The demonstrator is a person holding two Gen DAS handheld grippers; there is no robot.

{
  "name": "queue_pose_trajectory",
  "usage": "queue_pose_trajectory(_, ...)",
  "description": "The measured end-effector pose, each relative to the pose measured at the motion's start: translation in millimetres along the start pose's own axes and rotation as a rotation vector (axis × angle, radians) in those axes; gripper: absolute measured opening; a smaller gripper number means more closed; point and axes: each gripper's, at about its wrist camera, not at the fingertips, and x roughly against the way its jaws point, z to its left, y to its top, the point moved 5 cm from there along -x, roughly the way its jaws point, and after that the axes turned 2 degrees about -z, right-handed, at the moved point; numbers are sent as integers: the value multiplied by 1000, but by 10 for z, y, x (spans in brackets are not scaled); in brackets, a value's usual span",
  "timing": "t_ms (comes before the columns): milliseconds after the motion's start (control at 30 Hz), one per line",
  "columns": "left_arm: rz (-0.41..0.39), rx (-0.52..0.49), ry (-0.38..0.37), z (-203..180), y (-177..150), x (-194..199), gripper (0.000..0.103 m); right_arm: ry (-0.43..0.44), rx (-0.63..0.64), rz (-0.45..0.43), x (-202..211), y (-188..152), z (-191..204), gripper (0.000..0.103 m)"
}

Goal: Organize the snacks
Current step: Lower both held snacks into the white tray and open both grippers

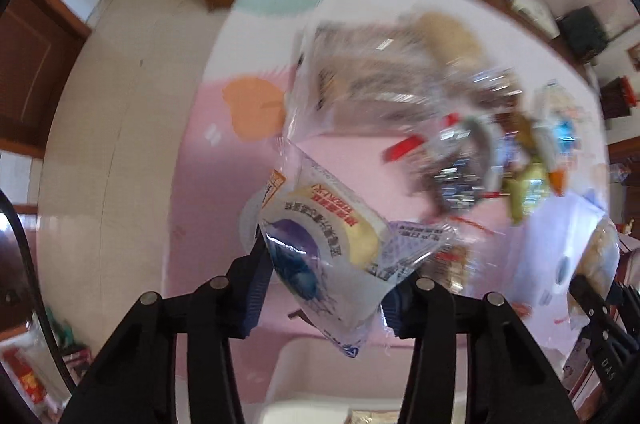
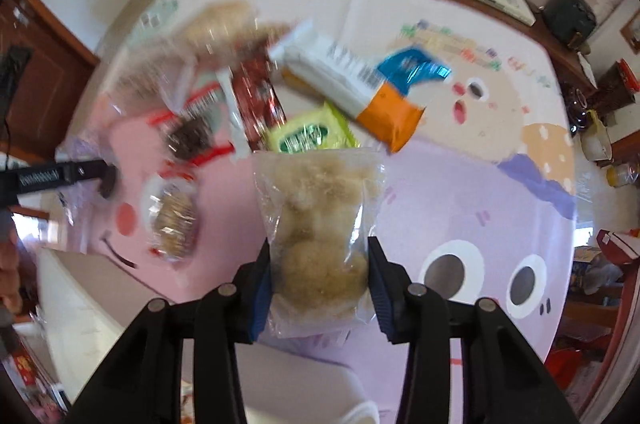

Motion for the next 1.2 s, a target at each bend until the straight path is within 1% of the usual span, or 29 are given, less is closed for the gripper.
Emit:
queue_pose_trajectory(67, -84, -35, -20, -99, -78, 346, 46, 3, -13, -52, 224, -26, 26, 43)
queue_pose_trajectory(100, -129, -60, -25, -166, -131, 528, 46, 5, -18, -79, 316, 17, 65, 43)
queue_pose_trajectory(200, -234, -122, -43, -297, -276, 1045, 46, 2, -31, -140, 675, -52, 129, 43)
queue_pose_trajectory(233, -255, -136, -48, -338, -292, 1178, 46, -1, -36, -157, 794, -83, 127, 43)
queue_pose_trajectory(333, -332, -184, -67, -484, -492, 1598, 46, 5, -56, -211, 1100, -199, 150, 43)
queue_pose_trajectory(400, -367, -201, -77, -474, -654, 1848, 46, 18, -76, -240, 1277, -279, 178, 43)
queue_pose_trajectory(500, -393, -212, -95, -496, -908, 2148, 46, 52, -113, -272, 1566, -436, 157, 43)
queue_pose_trajectory(667, -415, -218, -114, -497, -1305, 2346, 46, 59, -122, -331, 1932, -720, 171, 43)
queue_pose_trajectory(767, -426, -220, -117, -509, -1512, 2402, 46, 65, -115, -350, 2065, -894, 220, 43)
queue_pose_trajectory(900, -432, -230, -119, -553, -1766, 2437, 46, 76, -107, -366, 2152, -1080, 270, 43)
queue_pose_trajectory(1033, -443, -254, -91, -595, -1939, 2388, 46, 67, -118, -390, 2212, -1265, 289, 43)
queue_pose_trajectory(1200, -413, -269, -79, -590, -2141, 2284, 46, 61, -128, -387, 2196, -1465, 332, 43)
